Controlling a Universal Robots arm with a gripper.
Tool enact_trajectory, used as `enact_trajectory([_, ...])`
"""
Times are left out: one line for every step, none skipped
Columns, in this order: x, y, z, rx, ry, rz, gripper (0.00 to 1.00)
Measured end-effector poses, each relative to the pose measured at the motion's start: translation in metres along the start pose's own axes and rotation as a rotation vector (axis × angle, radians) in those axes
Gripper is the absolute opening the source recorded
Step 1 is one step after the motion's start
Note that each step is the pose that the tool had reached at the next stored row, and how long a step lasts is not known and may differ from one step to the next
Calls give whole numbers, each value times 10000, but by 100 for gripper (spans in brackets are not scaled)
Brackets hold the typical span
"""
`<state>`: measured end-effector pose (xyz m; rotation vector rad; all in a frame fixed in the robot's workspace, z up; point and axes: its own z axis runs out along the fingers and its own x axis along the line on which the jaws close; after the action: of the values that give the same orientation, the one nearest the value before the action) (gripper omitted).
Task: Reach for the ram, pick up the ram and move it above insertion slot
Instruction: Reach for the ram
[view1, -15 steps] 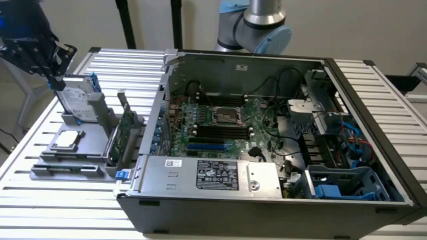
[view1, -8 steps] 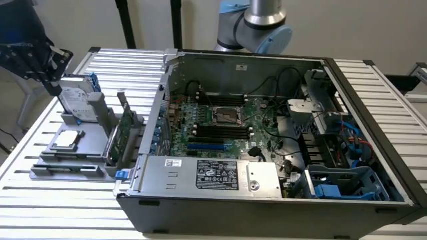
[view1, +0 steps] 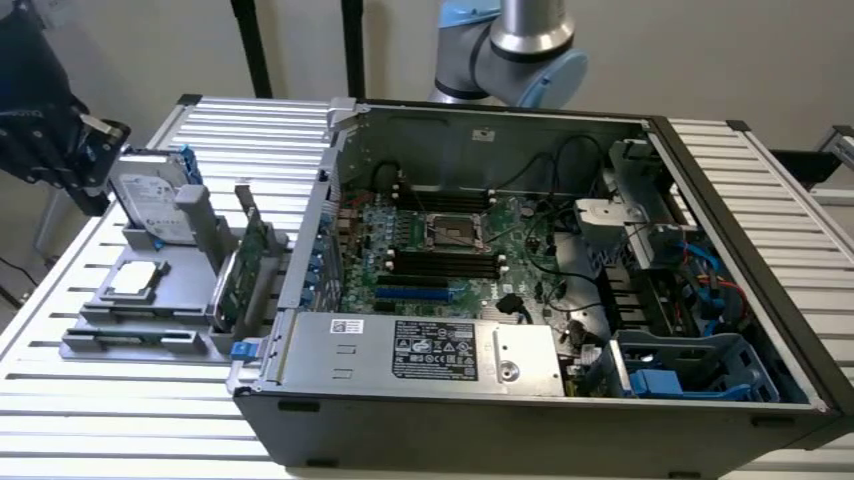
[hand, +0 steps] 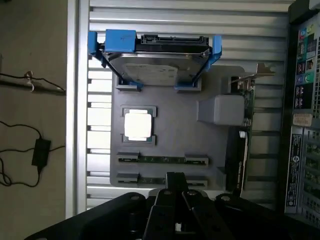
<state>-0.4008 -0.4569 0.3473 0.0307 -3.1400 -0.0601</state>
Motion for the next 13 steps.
enact_trajectory([1,-45,2,0,0,-1,11])
enact_trajectory([2,-94,4,0,0,-1,11])
enact_trajectory([3,-139,7,1,1,-1,11])
enact_trajectory([4,-181,12,0,0,-2,11])
enact_trajectory([4,-218,17,0,0,-5,11])
enact_trajectory([5,-254,22,0,0,-9,11])
enact_trajectory([6,-290,29,2,3,-12,11])
enact_trajectory([6,-323,38,1,1,-17,11])
enact_trajectory([7,-346,46,1,2,-28,11])
enact_trajectory([7,-364,55,1,2,-45,11])
enact_trajectory([7,-379,62,1,2,-67,11])
enact_trajectory([4,-389,67,3,5,-97,11])
enact_trajectory([-4,-396,74,1,5,-136,11])
